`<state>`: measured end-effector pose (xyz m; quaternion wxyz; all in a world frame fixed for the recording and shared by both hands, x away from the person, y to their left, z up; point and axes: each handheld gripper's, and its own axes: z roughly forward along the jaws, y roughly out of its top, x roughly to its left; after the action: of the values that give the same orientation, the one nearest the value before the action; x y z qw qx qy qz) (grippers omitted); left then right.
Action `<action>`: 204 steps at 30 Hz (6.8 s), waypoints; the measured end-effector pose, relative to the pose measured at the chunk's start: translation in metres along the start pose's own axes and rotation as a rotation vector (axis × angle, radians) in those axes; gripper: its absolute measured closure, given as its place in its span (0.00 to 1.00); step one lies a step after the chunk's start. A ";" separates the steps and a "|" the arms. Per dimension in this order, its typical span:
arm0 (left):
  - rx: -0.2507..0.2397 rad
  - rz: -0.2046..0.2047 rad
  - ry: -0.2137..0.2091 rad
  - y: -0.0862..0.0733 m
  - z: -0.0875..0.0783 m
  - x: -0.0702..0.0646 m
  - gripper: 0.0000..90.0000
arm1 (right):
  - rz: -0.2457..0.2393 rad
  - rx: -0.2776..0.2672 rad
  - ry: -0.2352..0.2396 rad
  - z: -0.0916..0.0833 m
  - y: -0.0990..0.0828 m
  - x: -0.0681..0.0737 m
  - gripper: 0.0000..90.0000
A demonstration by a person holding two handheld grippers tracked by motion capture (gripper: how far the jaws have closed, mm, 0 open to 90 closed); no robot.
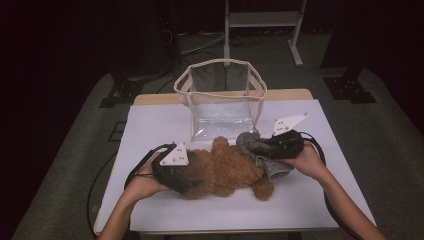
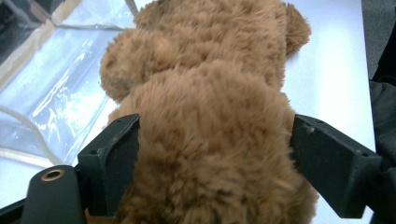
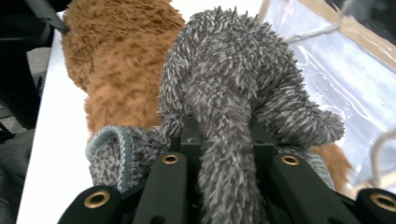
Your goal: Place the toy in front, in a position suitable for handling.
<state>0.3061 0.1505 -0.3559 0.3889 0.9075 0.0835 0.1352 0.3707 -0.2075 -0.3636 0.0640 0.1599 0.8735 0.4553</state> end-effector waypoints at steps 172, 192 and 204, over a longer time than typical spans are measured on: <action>-0.235 -0.024 -0.048 0.060 0.018 -0.006 0.48 | -0.101 -0.172 0.129 -0.039 0.052 0.051 0.82; -0.179 0.049 -0.083 0.070 0.014 -0.013 0.49 | -0.033 -0.158 0.054 -0.048 0.027 0.032 0.82; -0.103 0.076 -0.085 0.085 0.029 -0.015 0.49 | -0.008 -0.167 0.103 -0.049 0.009 0.035 0.82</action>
<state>0.3045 0.0689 -0.3158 0.4327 0.8938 0.0253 0.1155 0.3268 -0.2284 -0.3265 0.0338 0.1271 0.8352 0.5339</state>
